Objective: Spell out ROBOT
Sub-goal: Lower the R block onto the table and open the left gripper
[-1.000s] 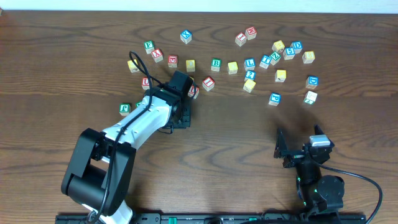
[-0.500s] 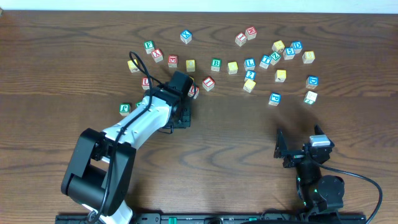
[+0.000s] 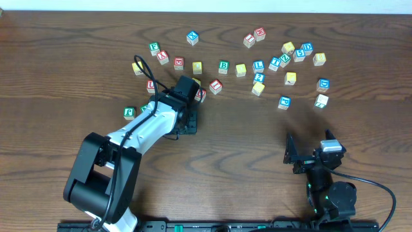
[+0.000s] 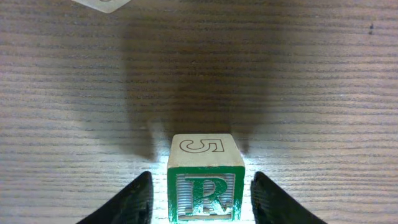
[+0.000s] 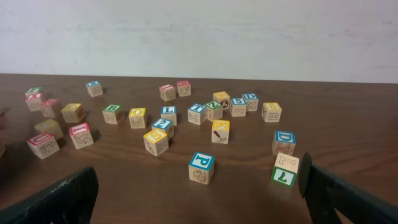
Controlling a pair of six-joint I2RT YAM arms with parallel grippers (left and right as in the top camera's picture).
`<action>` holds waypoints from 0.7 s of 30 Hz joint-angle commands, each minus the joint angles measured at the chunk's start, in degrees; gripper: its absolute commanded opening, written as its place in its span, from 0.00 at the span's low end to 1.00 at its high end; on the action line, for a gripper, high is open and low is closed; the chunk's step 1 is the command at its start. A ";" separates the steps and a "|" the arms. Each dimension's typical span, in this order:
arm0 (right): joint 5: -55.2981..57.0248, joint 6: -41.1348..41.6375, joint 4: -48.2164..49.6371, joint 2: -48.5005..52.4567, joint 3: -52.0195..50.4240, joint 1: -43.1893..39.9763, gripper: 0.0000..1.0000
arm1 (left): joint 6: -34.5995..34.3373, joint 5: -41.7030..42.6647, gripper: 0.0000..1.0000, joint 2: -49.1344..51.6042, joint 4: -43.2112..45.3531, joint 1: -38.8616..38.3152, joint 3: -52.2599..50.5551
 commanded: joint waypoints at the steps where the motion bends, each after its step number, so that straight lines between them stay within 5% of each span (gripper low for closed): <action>1: 0.07 0.39 -0.22 -0.33 -0.07 -0.50 0.99 | -0.33 -0.31 0.51 0.63 -0.09 -0.07 -0.74; 8: 0.07 0.39 -0.22 -0.33 -0.07 -0.50 0.99 | 1.18 -0.26 0.52 -1.01 -1.97 -0.07 2.47; 21: 0.07 0.39 -0.22 -0.33 -0.07 -0.50 0.99 | 6.82 -0.76 0.75 -11.28 -6.16 0.63 19.28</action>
